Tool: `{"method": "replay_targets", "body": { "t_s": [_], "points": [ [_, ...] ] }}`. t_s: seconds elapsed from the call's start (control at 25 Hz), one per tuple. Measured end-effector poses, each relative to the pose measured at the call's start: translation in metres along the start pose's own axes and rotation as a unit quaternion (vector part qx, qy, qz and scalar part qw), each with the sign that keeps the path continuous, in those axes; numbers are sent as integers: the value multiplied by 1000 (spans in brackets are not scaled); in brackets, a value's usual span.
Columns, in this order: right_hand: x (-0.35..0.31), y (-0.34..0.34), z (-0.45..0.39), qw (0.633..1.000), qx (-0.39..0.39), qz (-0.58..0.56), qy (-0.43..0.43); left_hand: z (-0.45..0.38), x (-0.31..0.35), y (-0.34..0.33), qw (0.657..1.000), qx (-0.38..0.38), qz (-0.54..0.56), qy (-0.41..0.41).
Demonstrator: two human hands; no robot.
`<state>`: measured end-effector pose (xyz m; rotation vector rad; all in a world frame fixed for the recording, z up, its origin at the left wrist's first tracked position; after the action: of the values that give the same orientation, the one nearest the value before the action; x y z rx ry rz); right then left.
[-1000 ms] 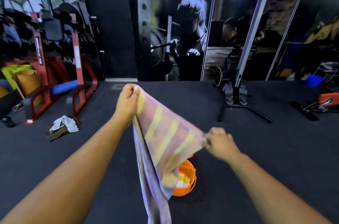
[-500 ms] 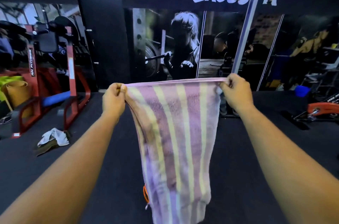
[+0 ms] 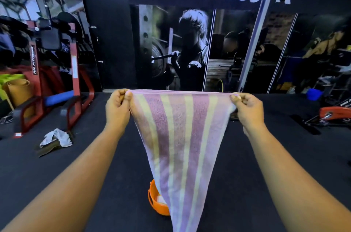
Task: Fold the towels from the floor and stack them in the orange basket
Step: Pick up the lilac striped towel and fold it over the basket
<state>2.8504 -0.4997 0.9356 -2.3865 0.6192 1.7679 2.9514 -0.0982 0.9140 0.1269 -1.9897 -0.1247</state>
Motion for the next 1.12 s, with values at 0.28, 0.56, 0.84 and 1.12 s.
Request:
{"method": "replay_targets", "body": {
  "t_s": [0.28,0.56,0.84,1.12],
  "points": [
    [0,-17,5,1000,11,6,-15,-8,-1,-6,997,-21,-5,76],
    [-20,-70,25,998,16,-62,-3,25,42,-66,991,-61,98,62],
    [-23,-127,62,996,-83,-17,39,84,56,-115,988,-131,79,18],
    [-27,-141,83,987,-132,36,83,92,58,-116,983,-160,90,30]
  ]
}}
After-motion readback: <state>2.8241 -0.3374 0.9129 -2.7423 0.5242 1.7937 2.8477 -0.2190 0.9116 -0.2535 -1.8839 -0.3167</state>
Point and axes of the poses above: each hand's wrist, its own z-axis away from the middle knuckle, its own y-axis out of the back of the hand, x = y × z, the point moved 1 cm from there along -z, towards the middle knuckle, and after that the axes turned 15 degrees about -x, right-handed, at the moved point
